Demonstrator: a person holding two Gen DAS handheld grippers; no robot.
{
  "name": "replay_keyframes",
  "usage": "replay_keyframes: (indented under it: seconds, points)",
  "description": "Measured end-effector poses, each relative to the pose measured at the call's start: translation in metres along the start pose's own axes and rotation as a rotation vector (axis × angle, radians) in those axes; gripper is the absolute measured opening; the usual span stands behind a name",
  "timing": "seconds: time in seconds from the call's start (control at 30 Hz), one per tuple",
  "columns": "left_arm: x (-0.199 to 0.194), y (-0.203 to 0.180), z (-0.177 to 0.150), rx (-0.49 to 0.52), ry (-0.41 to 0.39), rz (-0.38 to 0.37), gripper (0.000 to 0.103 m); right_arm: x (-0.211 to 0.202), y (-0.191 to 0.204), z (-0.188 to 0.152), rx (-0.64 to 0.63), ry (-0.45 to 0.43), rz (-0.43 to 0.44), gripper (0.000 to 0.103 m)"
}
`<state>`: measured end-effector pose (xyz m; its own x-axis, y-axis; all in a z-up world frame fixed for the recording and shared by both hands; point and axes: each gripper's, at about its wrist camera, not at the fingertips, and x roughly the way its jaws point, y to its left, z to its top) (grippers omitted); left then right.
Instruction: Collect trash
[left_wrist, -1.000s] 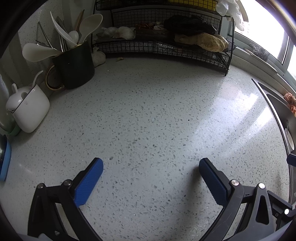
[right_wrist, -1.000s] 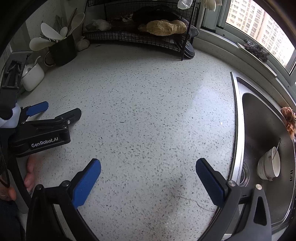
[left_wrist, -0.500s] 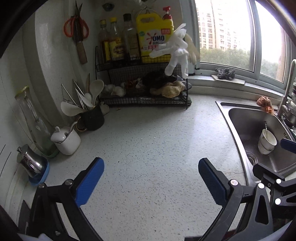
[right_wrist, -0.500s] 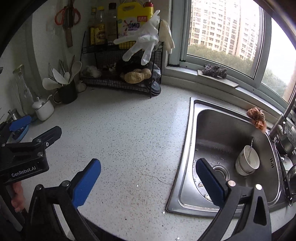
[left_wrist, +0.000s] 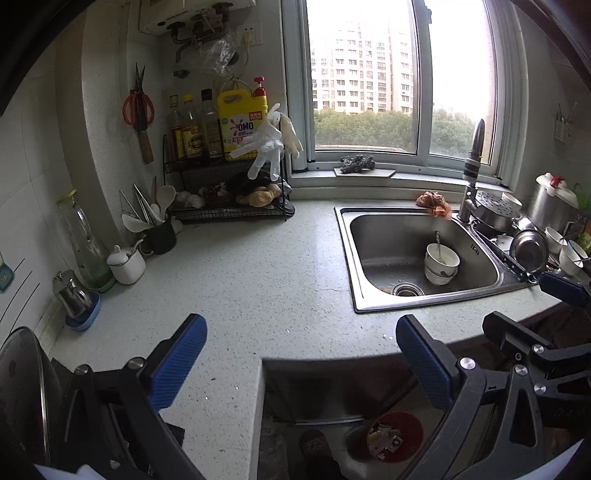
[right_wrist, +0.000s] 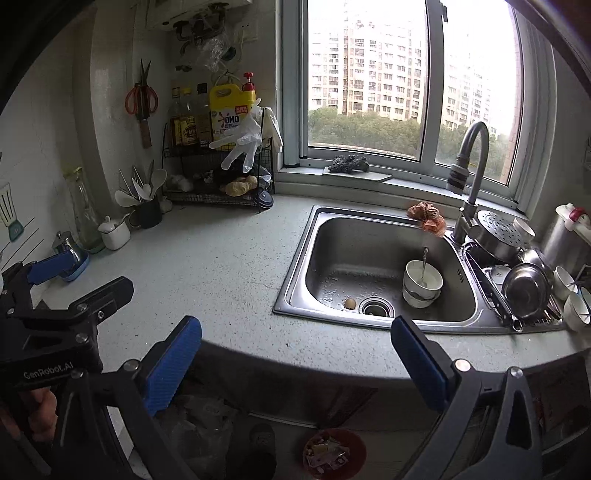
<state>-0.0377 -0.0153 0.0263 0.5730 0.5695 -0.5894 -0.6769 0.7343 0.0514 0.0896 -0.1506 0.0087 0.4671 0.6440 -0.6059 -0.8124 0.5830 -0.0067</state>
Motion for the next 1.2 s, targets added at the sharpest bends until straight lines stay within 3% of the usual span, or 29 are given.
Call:
replay_keyframes:
  seconds: [0.4, 1.2]
  points:
    - [-0.069, -0.027, -0.02, 0.022, -0.002, -0.05, 0.103, -0.058, -0.004, -0.022, 0.028, 0.02, -0.032, 0.102]
    - [-0.087, -0.02, -0.038, 0.042, 0.021, -0.084, 0.103, -0.078, 0.014, -0.041, 0.072, 0.032, -0.1, 0.102]
